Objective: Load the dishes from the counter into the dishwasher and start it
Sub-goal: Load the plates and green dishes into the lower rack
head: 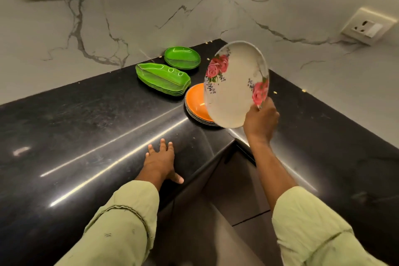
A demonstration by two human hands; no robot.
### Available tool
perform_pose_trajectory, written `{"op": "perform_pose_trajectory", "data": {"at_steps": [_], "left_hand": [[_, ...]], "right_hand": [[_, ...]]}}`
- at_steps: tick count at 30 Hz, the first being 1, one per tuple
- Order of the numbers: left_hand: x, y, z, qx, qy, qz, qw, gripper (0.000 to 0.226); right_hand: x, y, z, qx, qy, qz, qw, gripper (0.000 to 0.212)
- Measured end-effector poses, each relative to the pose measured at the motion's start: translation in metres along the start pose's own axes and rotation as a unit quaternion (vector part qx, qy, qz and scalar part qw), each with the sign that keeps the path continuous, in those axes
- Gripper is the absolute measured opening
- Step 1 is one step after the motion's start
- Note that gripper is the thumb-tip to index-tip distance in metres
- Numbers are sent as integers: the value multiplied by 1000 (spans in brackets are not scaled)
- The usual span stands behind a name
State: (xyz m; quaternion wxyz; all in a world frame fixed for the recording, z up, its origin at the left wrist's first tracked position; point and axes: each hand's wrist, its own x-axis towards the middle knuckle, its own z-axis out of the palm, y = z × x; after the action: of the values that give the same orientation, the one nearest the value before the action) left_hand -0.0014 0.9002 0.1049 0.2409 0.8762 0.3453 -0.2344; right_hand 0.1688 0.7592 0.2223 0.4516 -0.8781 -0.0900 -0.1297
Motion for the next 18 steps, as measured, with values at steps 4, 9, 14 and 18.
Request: {"op": "perform_pose_trajectory", "data": {"at_steps": [4,9,14,18], "left_hand": [[-11,-8,11,35,44,56,997,114],[-45,14,43,82,179,119,973,87],[-93,35,97,127,206,140,960,83],[-125,42,128,132,212,141,958,79]], "right_hand": [[-18,42,-23,219,-30,177,959,13],[-66,100,-52,308,-69,260,913,19],[-126,145,-108,362,-70,317,874,18],[-168,174,-139,373,-46,340,862,19]]}}
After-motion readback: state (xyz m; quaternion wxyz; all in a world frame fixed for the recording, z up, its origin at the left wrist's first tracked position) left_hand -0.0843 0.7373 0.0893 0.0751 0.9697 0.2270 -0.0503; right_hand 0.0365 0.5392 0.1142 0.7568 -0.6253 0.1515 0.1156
